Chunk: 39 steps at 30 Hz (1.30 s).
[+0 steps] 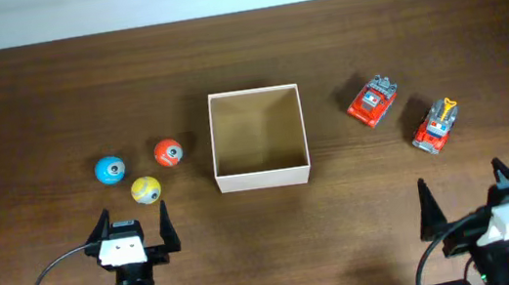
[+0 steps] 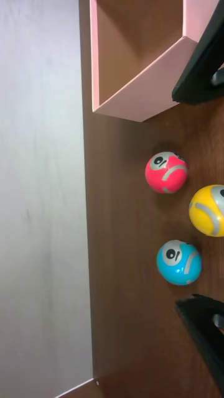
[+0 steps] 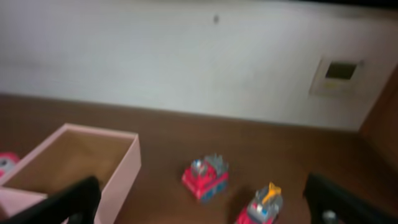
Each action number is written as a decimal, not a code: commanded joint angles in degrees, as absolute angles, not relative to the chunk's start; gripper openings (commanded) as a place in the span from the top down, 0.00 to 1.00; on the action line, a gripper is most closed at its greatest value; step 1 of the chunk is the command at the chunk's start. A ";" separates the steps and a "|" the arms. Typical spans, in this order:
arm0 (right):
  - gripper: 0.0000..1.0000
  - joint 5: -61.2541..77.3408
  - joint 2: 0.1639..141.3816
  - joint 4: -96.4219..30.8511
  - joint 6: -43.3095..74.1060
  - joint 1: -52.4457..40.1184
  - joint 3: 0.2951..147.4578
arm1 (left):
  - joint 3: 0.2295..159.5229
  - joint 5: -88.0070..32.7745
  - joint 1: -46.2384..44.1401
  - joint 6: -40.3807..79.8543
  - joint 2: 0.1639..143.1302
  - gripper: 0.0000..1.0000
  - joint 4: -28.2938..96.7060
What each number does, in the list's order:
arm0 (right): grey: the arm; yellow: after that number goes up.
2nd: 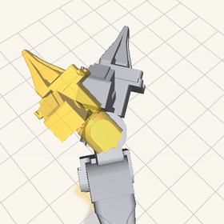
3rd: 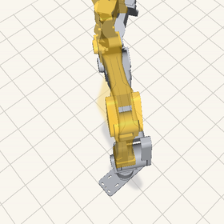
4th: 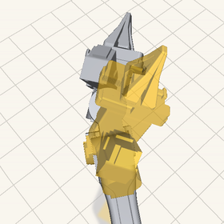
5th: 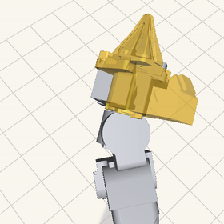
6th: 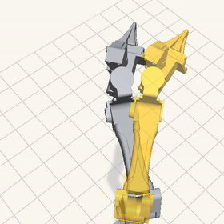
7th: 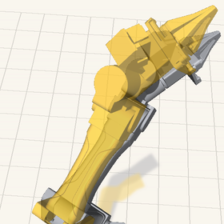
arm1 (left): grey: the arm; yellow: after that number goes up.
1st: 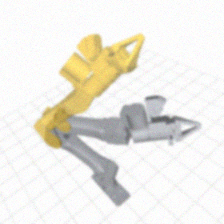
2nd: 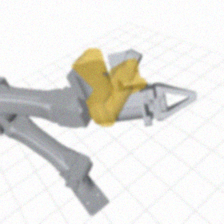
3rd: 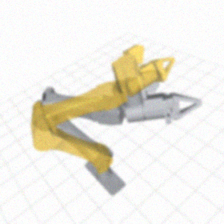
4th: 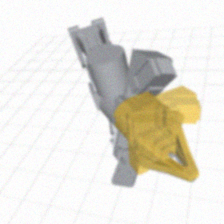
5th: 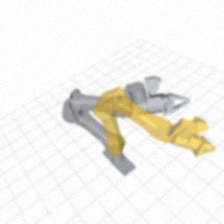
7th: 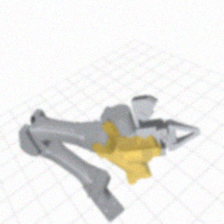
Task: Pack container
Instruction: 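Move the right gripper over the red grey-topped tank toy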
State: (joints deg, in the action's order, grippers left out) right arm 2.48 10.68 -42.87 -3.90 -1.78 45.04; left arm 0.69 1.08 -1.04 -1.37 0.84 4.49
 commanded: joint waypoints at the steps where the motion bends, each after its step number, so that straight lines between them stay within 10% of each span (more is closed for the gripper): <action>1: 0.01 1.72 19.35 -46.59 -0.30 -1.48 51.70 | 0.51 1.65 -0.69 -2.44 0.30 0.01 4.60; 9: 0.01 4.03 45.21 -59.40 3.88 -1.48 68.07 | 0.51 1.65 -0.69 -2.44 0.30 0.01 4.60; 23: 0.01 20.05 81.84 -46.41 9.82 -1.48 71.31 | 0.51 1.65 -0.69 -2.44 0.30 0.01 4.60; 39: 0.01 -9.13 90.32 -40.05 45.54 -1.48 71.31 | 0.51 1.65 -0.69 -2.44 0.30 0.01 4.62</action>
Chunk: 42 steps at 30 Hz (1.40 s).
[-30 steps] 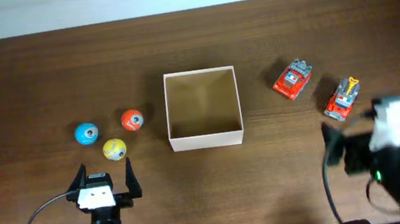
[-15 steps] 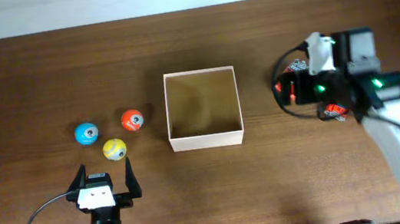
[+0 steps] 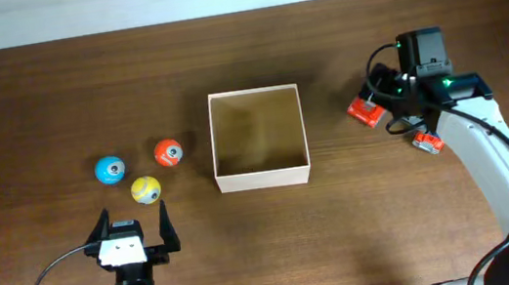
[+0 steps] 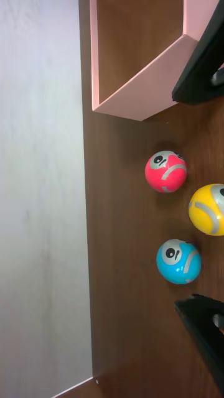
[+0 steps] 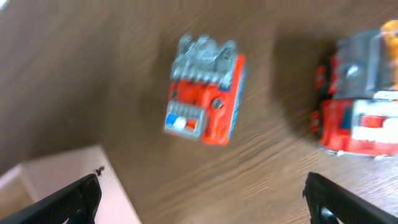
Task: Pack container
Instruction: 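Move the right gripper over the red grey-topped tank toy, then close the right gripper on the tank toy and lift it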
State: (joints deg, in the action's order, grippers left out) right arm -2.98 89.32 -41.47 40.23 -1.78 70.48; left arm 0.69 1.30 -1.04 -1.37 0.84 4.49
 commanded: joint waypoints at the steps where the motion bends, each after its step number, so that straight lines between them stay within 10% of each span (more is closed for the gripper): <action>1: 0.01 -9.10 91.31 -38.65 45.54 -1.48 71.31 | 0.51 1.65 -0.69 -2.44 0.30 0.01 4.60; 42: 0.00 6.90 112.90 -34.33 33.23 2.61 74.72 | 0.51 1.65 -0.69 -2.44 0.30 0.01 4.62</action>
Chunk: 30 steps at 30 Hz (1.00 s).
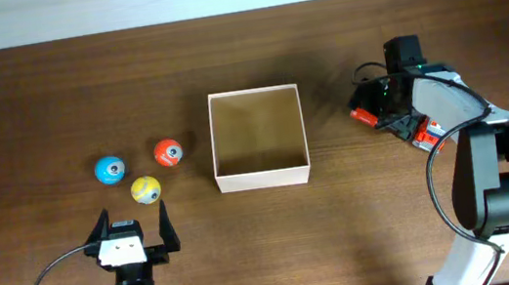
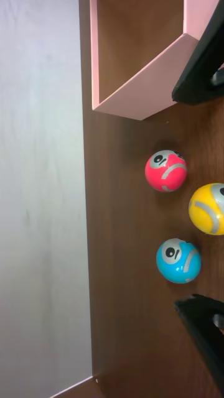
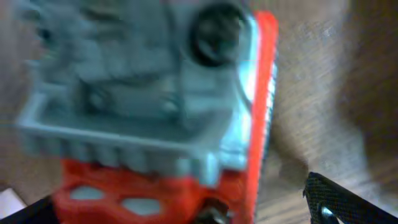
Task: Pack container
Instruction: 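Close the right gripper on the tank toy and lift it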
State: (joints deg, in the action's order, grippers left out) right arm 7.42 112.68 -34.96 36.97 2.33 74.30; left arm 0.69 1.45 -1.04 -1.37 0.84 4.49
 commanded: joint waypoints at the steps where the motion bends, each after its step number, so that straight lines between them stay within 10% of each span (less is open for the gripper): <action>1: 0.00 6.90 112.90 -33.74 31.53 2.61 74.72 | 0.51 1.65 -0.69 -2.44 0.30 0.01 4.60; 30: 0.06 -5.69 112.90 -33.63 13.74 2.66 74.70 | 0.51 1.65 -0.69 -2.44 0.30 0.01 4.60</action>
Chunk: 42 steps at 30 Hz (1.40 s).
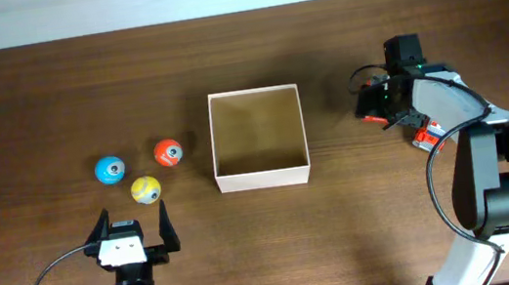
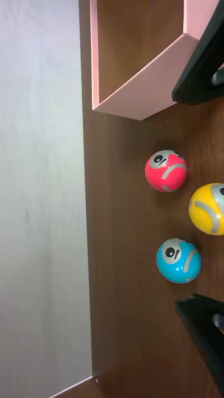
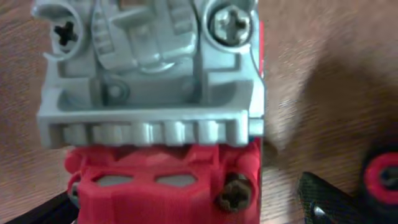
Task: Pack container
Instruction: 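Close the right gripper on the tank toy and lift it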
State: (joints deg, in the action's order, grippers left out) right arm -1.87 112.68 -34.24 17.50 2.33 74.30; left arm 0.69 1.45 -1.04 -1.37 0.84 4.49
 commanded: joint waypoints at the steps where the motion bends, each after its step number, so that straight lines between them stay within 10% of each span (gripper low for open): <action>1: 0.05 -5.91 112.90 -33.10 12.36 2.66 74.70 | 0.51 1.65 -0.69 -2.44 0.30 0.01 4.62; 42: 0.32 -1.91 112.42 -31.03 1.74 2.61 76.40 | 0.51 1.65 -0.69 -2.44 0.30 0.01 4.62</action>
